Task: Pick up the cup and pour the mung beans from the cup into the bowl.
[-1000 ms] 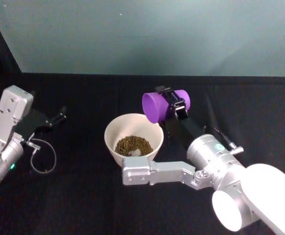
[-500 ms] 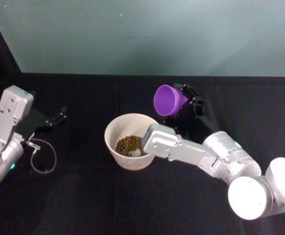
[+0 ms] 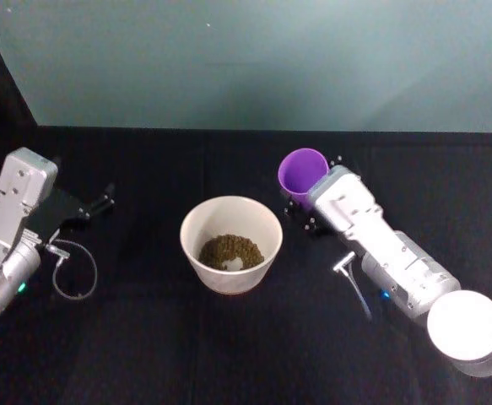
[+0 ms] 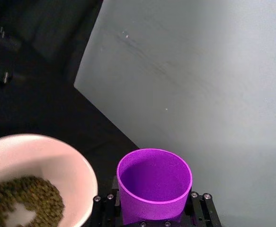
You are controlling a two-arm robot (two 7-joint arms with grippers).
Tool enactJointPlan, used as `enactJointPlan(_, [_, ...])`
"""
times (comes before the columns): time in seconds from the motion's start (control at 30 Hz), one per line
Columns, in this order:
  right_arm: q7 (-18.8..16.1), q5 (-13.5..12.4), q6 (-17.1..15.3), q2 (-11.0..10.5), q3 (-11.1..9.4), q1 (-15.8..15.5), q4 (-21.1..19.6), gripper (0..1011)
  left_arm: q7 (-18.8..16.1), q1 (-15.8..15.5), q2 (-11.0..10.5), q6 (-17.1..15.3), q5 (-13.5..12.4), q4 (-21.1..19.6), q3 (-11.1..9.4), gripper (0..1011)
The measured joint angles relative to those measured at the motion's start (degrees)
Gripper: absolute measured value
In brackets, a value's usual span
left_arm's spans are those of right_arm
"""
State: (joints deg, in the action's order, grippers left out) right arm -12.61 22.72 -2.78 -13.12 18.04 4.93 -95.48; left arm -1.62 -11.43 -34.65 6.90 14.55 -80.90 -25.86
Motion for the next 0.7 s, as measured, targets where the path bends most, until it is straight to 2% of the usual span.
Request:
enactJointPlan(0.07, [-0.69, -2.73, 0.49, 0.42, -0.88, -0.18, 0.54, 726, 0.0, 0.0, 0.0, 0.0, 0.0, 0.0, 0.0, 1000])
enactJointPlan(0.1, [-1.23, -5.29, 0.91, 0.76, -1.73, -0.27, 1.09, 724, 0.0, 0.0, 0.0, 0.0, 0.0, 0.0, 0.0, 1000])
enactJointPlan(0.23, [-2.53, -10.5, 1.7, 1.42, -3.37, -0.34, 2.4, 726, 0.0, 0.0, 0.0, 0.0, 0.0, 0.0, 0.0, 1000])
enactJointPlan(0.5, [-3.86, -17.54, 2.94, 2.03, -5.34, 0.0, 5.46, 726, 0.0, 0.0, 0.0, 0.0, 0.0, 0.0, 0.0, 1000])
enactJointPlan(0.7, [-4.62, -21.99, 5.99, 2.22, -6.28, 0.42, 8.49, 726, 0.0, 0.0, 0.0, 0.0, 0.0, 0.0, 0.0, 1000])
